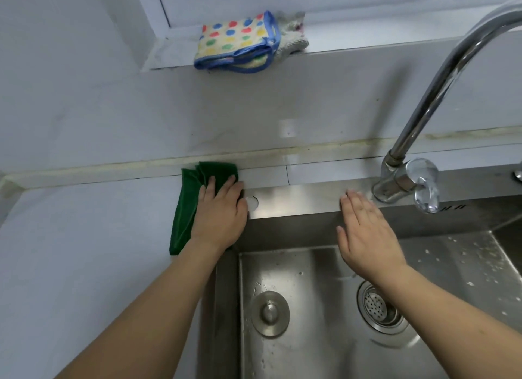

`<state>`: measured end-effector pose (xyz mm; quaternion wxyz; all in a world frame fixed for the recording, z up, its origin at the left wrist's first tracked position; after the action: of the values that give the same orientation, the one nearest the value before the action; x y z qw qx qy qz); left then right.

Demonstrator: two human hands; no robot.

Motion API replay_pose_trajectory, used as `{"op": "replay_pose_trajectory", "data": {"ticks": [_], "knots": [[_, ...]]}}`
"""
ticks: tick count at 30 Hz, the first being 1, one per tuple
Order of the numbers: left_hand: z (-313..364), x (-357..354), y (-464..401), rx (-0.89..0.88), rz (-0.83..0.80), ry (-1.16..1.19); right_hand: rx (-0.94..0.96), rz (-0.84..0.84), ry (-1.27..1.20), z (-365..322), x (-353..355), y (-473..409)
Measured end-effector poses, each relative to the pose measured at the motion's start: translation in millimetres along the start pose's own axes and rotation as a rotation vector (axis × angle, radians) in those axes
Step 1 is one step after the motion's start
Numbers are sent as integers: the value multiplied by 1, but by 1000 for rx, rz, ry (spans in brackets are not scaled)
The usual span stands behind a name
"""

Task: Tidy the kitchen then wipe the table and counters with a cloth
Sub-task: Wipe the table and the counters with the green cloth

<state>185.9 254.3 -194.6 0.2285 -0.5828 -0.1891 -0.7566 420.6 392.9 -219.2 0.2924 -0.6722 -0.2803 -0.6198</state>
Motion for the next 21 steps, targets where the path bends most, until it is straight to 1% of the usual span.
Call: {"op": "replay_pose_trajectory", "data": {"ticks": [3, 5, 6, 8, 10, 14, 18, 21], "knots": [[-5, 7, 2, 36, 0, 87, 16, -2, 16, 7, -1, 3], [-10, 9, 7, 94, 54, -26, 15, -6, 7, 6, -1, 2], [-11, 9, 9, 165, 67, -84, 7, 0, -6, 5, -1, 2], [-12, 6, 9, 296, 45, -116, 2, 19, -18, 3, -1, 2], [-11, 5, 5, 332, 41, -109, 19, 23, -20, 2, 0, 2], [-1, 3, -4, 297, 38, -74, 39, -15, -35, 4, 3, 2], [25, -3, -8, 179, 40, -87, 53, -21, -29, 5, 3, 2], [58, -6, -12, 73, -8, -65, 67, -31, -47, 10, 2, 2]]}}
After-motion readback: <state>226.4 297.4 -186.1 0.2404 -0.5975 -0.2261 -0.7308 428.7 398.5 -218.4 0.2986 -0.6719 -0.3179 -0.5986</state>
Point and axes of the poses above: each hand's wrist, its own y-axis away from the middle knuckle, its own x-axis out of the back of the hand, z = x × y, the point moved 2 cm from there along -y, towards the middle knuckle, and after that the axes turned 4 degrees about -y, right-handed, at the moved point
